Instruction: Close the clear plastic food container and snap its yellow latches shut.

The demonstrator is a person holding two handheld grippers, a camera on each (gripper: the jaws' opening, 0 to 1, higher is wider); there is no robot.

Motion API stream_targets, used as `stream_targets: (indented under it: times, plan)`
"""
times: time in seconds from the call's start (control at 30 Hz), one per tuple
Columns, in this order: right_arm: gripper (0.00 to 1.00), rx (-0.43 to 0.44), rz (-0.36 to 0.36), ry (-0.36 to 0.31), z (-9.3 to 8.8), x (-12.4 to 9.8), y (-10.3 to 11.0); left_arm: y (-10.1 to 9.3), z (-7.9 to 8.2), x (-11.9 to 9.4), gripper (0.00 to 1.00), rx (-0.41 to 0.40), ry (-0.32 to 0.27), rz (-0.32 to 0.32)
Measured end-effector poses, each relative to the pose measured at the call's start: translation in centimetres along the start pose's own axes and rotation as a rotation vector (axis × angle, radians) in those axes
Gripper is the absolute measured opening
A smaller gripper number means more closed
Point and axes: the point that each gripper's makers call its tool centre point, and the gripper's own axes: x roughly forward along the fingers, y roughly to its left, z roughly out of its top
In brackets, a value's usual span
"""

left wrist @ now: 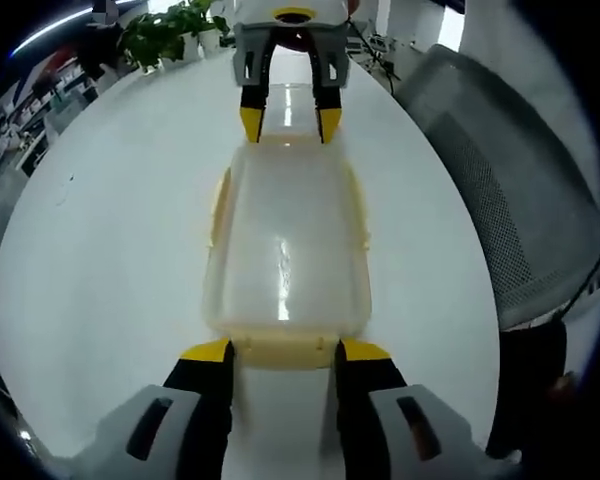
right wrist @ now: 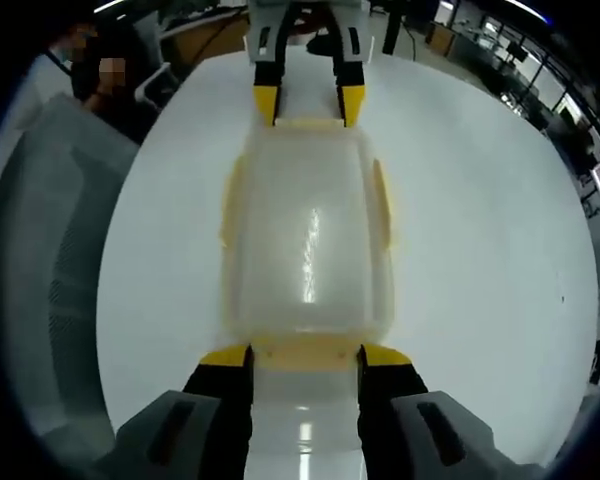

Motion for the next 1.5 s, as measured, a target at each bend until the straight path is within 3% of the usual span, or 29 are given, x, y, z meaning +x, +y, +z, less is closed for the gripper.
stream_targets:
  times: [0.63,1.5]
  plan:
    - [0.39,-0.001,0.005,0.032,0.0,0.02,-0.07,-0.12,-0.01,0.13,0.4,0.001,0.055,0.001]
    - [0.41,-0.004,0.011,0.044,-0.07,0.01,-0.22,-0.11,0.04,0.07,0.4,-0.003,0.063,0.004]
